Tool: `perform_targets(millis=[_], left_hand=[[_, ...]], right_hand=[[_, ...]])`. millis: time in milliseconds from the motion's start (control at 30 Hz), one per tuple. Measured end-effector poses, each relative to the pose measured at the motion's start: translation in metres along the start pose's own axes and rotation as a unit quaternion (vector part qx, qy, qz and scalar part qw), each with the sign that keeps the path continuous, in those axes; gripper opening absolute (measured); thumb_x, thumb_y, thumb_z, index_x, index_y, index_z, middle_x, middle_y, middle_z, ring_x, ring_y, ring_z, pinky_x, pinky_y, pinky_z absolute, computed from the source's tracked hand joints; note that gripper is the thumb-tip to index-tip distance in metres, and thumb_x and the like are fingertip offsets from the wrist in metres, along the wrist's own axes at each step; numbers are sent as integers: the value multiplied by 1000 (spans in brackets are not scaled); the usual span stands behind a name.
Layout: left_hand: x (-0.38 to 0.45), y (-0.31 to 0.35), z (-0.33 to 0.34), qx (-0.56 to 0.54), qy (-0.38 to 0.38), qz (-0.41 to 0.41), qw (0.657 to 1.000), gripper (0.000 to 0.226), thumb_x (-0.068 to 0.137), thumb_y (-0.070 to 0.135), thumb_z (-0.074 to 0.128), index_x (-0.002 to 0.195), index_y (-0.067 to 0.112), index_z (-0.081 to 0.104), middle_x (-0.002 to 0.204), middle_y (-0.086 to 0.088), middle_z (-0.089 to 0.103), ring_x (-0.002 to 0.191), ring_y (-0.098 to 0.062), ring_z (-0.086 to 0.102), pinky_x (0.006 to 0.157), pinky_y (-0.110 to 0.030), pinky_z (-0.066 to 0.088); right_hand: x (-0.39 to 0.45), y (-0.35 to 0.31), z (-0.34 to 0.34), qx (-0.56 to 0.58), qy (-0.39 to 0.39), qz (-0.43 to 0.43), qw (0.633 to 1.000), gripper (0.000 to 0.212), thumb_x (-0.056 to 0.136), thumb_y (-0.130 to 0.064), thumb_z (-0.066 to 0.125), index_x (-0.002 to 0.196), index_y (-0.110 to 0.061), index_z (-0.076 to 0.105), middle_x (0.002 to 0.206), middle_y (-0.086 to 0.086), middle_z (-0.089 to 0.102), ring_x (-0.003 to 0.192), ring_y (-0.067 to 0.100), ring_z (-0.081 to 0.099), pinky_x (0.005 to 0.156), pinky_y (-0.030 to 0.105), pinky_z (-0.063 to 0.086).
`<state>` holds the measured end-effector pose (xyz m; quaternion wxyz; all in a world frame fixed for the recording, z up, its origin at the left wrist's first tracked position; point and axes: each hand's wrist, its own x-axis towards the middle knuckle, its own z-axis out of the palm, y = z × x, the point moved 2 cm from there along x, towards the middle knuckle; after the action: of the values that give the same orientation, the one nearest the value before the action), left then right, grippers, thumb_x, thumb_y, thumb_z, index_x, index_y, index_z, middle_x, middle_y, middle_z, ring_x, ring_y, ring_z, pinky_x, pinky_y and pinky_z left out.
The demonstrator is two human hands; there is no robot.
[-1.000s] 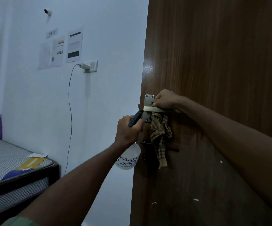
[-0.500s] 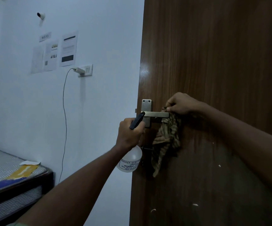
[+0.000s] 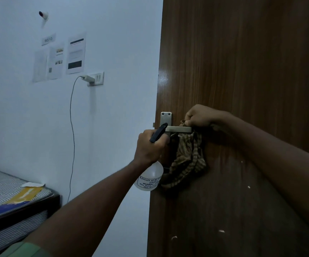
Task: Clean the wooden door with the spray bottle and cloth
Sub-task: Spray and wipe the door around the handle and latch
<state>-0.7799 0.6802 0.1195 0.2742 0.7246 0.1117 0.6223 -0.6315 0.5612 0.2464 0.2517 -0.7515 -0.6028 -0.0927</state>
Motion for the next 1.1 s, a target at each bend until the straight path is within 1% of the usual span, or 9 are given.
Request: perform_targets(millis=[167, 333, 433, 633, 733, 867, 933, 1000, 1100], left_hand=[[1, -3, -9, 33, 25, 16, 999, 45, 81, 38, 56, 68, -4, 64, 64, -24, 63, 53, -42, 56, 47, -50, 40], [-2, -3, -17, 18, 16, -2, 1000, 42, 80, 35, 56, 65, -3, 64, 63, -24, 62, 52, -49, 57, 48, -41, 38], [-2, -6, -20, 37, 5, 9, 999, 45, 81, 41, 55, 66, -1, 64, 63, -24, 61, 53, -49, 57, 45, -49, 45], [-7, -6, -14, 56, -13, 10, 998, 47, 79, 45, 54, 65, 1, 64, 60, -22, 59, 53, -48, 57, 46, -57, 49], [-8, -10, -12, 52, -18, 11, 998, 45, 81, 44, 55, 65, 4, 68, 60, -14, 65, 56, -42, 62, 51, -55, 52], [-16, -14, -5, 45, -21, 14, 999, 45, 84, 48, 55, 67, 9, 71, 62, -9, 68, 56, -33, 65, 53, -50, 55], [-22, -16, 0, 38, -24, 5, 999, 42, 86, 45, 57, 68, 9, 71, 63, -10, 68, 54, -31, 65, 52, -44, 55], [-25, -16, 3, 36, -21, 6, 999, 39, 87, 39, 58, 69, 6, 70, 63, -11, 69, 56, -30, 66, 53, -38, 52], [-31, -18, 6, 31, -19, 9, 999, 37, 90, 35, 58, 72, 4, 70, 65, -14, 68, 57, -32, 66, 51, -40, 53]], right_hand=[[27, -29, 39, 22, 68, 2, 997, 16, 98, -14, 64, 88, -8, 76, 93, 7, 70, 81, 17, 63, 65, 32, 50], [8, 1, 3, -27, -45, -2, 999, 21, 104, -14, 57, 85, -16, 66, 91, 1, 62, 88, 16, 56, 70, 28, 44], [7, -1, 2, -2, -37, 12, 999, 17, 103, -13, 58, 90, -11, 69, 92, 3, 64, 84, 14, 57, 69, 28, 45], [6, 3, 28, 142, 69, 43, 987, 19, 100, -14, 60, 99, 0, 72, 98, 12, 70, 88, 20, 60, 74, 34, 45], [-12, 22, 32, 202, 133, 64, 968, 22, 102, -16, 55, 96, -5, 73, 97, 9, 69, 91, 21, 63, 77, 39, 51], [-33, 41, 57, 180, 335, 108, 918, 17, 103, -21, 49, 94, -19, 63, 92, -4, 63, 93, 18, 60, 80, 39, 48], [-39, 40, 72, 197, 477, 66, 854, 13, 105, -18, 47, 98, -17, 59, 94, -4, 60, 88, 14, 55, 76, 34, 43], [-41, 38, 91, 134, 561, -48, 816, 8, 103, -10, 48, 101, -12, 56, 97, 1, 54, 86, 14, 50, 73, 30, 44], [-38, 51, 130, -94, 480, -225, 843, 14, 96, 0, 58, 108, -7, 56, 108, 12, 53, 92, 24, 53, 81, 34, 48]])
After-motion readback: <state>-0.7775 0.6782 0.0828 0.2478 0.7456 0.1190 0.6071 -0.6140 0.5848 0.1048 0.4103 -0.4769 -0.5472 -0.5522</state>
